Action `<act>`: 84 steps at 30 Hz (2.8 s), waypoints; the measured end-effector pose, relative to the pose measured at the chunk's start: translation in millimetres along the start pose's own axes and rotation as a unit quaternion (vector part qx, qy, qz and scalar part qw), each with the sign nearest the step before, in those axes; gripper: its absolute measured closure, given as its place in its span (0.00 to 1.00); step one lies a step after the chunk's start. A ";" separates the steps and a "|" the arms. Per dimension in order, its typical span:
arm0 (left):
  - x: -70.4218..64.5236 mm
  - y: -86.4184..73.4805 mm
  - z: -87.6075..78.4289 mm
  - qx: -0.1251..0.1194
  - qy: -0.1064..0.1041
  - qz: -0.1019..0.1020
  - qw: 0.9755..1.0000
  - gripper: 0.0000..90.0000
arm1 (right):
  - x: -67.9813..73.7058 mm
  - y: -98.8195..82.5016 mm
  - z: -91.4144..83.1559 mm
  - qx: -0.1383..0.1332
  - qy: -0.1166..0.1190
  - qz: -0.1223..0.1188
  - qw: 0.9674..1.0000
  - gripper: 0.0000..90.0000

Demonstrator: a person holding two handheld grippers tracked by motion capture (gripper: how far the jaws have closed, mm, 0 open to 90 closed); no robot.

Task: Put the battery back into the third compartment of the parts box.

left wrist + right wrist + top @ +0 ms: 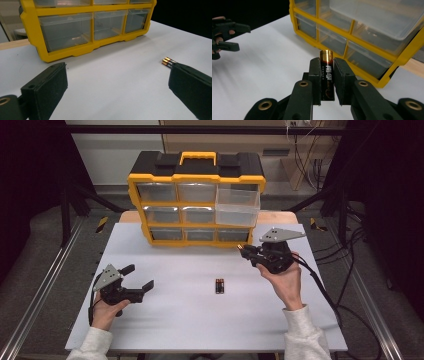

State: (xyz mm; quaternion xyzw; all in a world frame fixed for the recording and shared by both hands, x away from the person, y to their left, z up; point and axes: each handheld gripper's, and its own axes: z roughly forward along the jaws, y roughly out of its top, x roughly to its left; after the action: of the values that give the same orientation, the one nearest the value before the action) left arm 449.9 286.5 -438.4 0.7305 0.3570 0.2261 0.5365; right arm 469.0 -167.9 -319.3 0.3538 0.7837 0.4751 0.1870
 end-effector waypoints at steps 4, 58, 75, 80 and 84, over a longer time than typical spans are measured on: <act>-0.2 0.0 0.1 0.000 0.000 0.001 1.000 0.02 | 0.5 9.7 -6.4 -0.008 -0.003 -0.002 1.000 0.86; 0.9 0.1 -0.4 -0.002 -0.003 -0.002 1.000 0.02 | -52.7 122.6 9.6 -0.044 -0.098 0.019 0.994 0.86; 0.8 0.2 -0.5 -0.001 -0.003 -0.001 1.000 0.02 | -57.2 112.4 28.0 0.006 -0.100 0.024 0.995 0.86; 0.8 0.3 -0.7 -0.002 -0.003 0.000 1.000 0.02 | -57.3 111.3 32.9 0.023 -0.107 0.022 0.994 0.86; 0.7 0.3 -0.6 -0.003 -0.003 -0.002 1.000 0.02 | -57.5 110.7 35.5 0.030 -0.111 0.025 0.993 0.85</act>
State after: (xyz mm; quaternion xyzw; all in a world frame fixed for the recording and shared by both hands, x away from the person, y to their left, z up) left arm 450.0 287.3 -438.0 0.7289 0.3564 0.2239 0.5399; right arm 572.2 -155.3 -241.7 0.4291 0.7629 0.4139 0.2501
